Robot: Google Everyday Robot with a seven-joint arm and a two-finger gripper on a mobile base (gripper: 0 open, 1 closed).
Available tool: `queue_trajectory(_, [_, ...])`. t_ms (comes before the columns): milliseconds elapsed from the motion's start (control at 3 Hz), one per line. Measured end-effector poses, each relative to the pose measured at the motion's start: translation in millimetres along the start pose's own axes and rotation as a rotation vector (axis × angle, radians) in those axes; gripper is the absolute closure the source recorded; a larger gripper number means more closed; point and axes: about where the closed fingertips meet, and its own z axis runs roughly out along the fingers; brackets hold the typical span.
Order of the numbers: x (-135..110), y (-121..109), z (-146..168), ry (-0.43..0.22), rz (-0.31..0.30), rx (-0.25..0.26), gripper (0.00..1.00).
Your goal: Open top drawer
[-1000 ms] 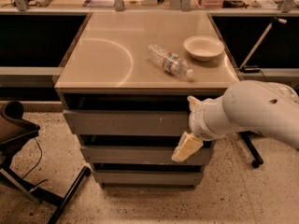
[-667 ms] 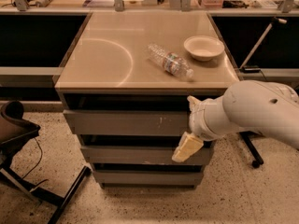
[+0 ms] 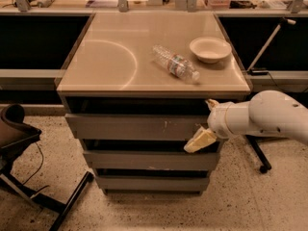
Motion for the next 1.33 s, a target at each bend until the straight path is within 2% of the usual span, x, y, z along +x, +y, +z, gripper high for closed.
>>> queue_trajectory(333, [0.0,0.0,0.0,0.0,0.0,0.0,0.0])
queue_trajectory(667, [1.7,2.2,15.3,0.044,-0.03,0.045,0.0])
queue_trajectory(1000, [46.3,8.1,45.8,0.178,-0.115,0.148,0.0])
queue_trajectory(1333, [44.3,8.9,46.8,0.17,-0.111,0.138,0.0])
